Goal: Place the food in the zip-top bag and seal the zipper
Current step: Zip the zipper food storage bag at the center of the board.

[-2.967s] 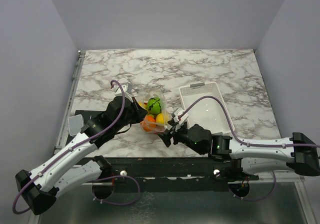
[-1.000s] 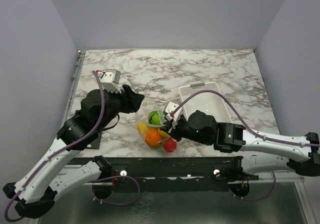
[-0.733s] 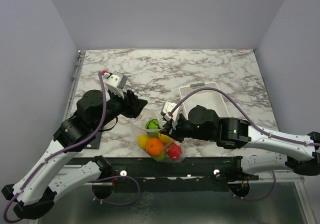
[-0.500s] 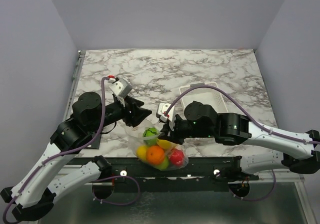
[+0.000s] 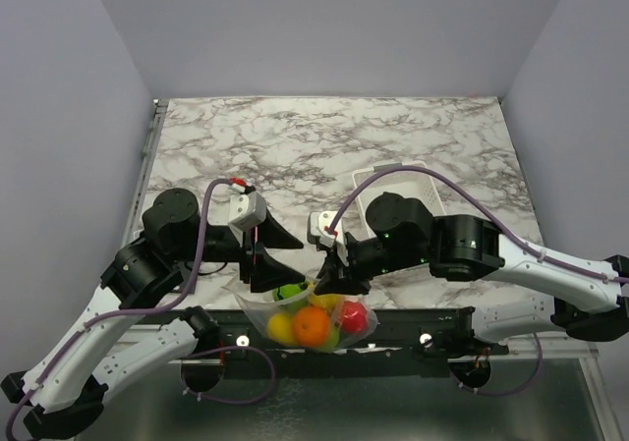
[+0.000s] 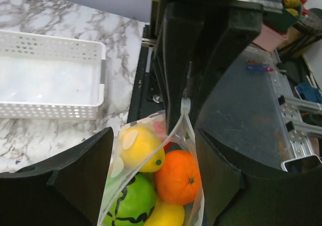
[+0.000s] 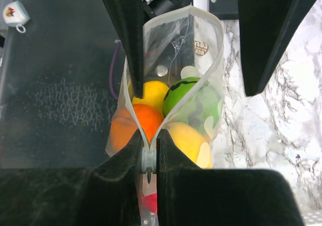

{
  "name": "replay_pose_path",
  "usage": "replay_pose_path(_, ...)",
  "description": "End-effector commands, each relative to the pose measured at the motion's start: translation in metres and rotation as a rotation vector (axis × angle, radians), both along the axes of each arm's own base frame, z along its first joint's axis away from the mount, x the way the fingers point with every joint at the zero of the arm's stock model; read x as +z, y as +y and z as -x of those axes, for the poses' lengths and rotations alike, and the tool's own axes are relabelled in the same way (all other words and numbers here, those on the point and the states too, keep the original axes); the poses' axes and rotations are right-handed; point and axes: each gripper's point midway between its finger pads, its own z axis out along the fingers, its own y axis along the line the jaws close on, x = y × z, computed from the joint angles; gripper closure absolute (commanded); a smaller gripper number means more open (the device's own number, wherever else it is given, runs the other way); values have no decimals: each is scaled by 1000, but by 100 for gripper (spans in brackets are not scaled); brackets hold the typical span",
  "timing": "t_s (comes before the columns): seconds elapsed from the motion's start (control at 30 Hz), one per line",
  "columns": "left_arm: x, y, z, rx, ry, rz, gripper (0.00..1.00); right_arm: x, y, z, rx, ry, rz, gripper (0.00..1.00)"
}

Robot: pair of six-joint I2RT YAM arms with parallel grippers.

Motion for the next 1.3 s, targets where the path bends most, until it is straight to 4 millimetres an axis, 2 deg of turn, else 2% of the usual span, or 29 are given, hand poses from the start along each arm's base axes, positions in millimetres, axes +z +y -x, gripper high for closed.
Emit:
replay_pose_path(0.0,3,1,29,-175,-6,47,30,22,1,16,75,35,-53,99)
replay_pose_path(0.27,-2,0,37,-221,15,56,24,25,7,20,89,61,-53,99)
replay_pose_path(0.63,-9,-2,42,-244,37,54,23,39,15,1,-47,72,-49,99)
replay_pose_path(0.93,-15,0,31,-137,2,43,24,37,12,-7,-124,89,0,99)
replay_pose_path(1.27,-27,-3,17,-55,-10,-29,28,47,12,-13,-190,119,0,99)
